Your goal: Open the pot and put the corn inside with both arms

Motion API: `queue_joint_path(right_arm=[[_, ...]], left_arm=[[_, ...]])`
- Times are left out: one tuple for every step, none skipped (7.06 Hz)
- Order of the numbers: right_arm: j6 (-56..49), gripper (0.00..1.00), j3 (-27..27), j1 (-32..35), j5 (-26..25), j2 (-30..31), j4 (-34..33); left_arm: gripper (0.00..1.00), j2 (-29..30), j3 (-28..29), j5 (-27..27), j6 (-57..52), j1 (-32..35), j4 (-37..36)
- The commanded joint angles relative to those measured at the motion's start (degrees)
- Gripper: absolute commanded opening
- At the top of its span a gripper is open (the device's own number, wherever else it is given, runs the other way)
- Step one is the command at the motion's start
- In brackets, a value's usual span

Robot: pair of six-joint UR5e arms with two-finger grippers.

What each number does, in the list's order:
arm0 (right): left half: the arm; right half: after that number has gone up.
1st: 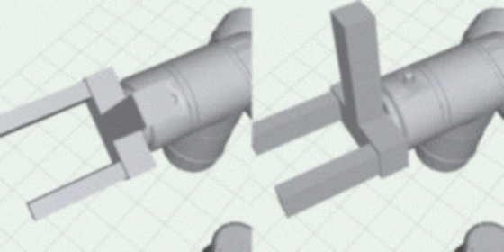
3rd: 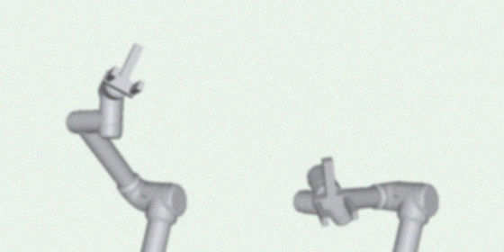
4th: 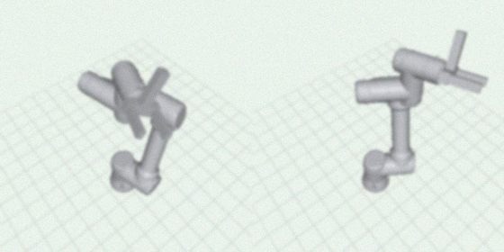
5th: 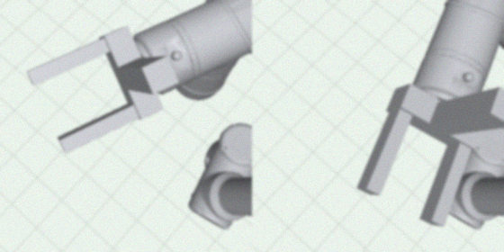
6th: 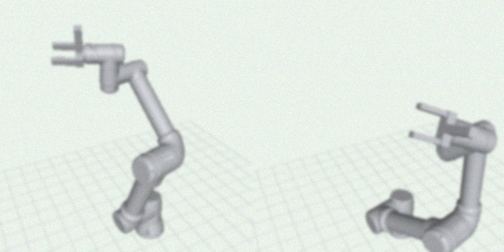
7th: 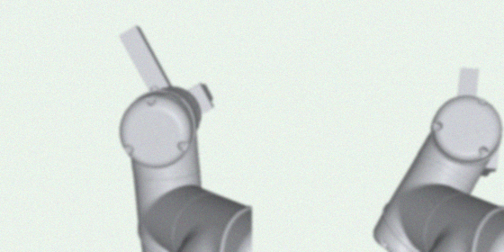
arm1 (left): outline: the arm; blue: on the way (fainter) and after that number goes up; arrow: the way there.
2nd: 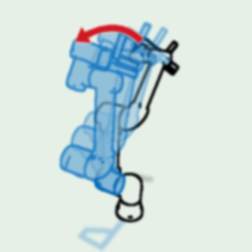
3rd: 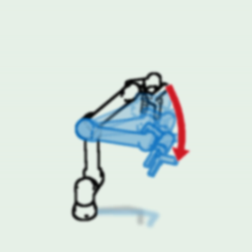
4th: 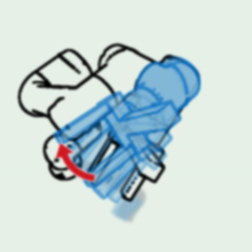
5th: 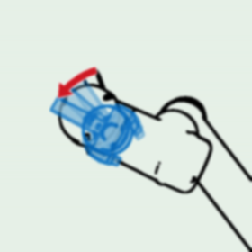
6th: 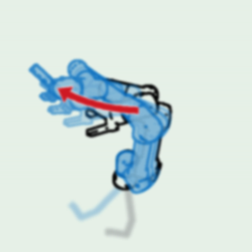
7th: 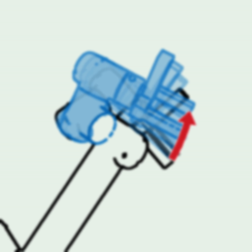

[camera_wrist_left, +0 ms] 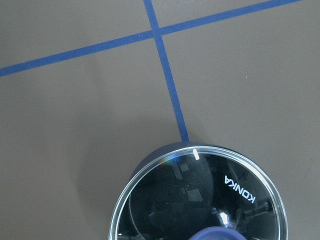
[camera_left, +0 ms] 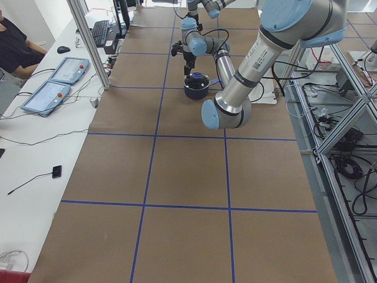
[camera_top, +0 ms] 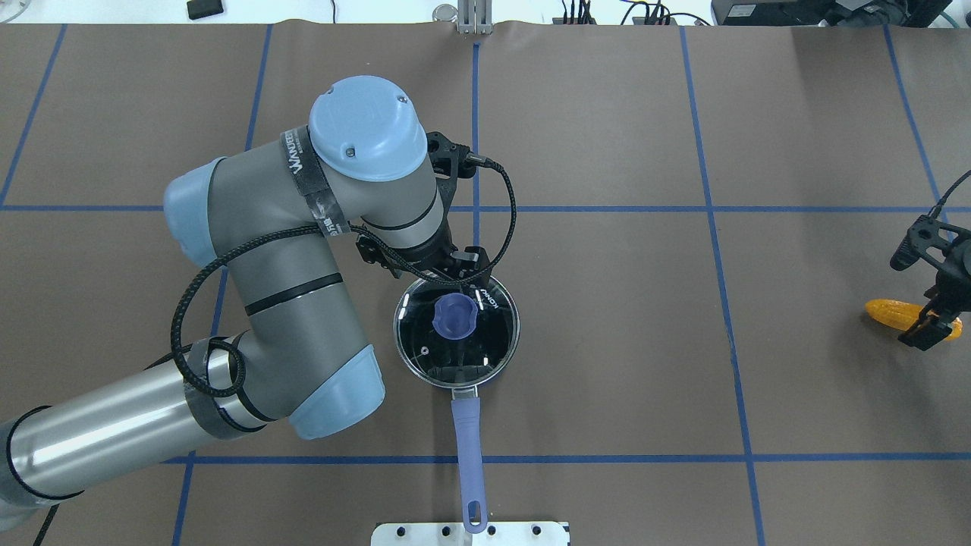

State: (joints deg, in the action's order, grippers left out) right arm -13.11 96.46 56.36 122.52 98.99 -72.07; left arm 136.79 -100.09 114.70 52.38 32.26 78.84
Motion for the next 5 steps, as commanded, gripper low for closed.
queue_joint_path(right_arm=[[-1.47, 0.98, 0.05, -0.47, -0.18, 0.85, -0.09], [-2.79, 0.93, -0.13, -0.55, -0.27, 1.46, -0.09], [-3.84, 0.81, -0.39, -0.64, -1.75, 1.64, -0.09], [-3.94, 0.66, -1.09, -0.73, -1.93, 1.29, -0.17], [-3.94, 0.56, -1.10, -0.82, -1.85, 1.12, -0.18]], left_arm=[[1.00, 0.05, -0.11, 0.00, 0.00, 0.00, 0.00], [1.00, 0.05, -0.28, 0.00, 0.00, 0.00, 0.00], [1.00, 0.05, -0.28, 0.00, 0.00, 0.00, 0.00], [1.00, 0.05, -0.19, 0.00, 0.00, 0.00, 0.00], [1.00, -0.03, -0.19, 0.09, 0.00, 0.00, 0.00]])
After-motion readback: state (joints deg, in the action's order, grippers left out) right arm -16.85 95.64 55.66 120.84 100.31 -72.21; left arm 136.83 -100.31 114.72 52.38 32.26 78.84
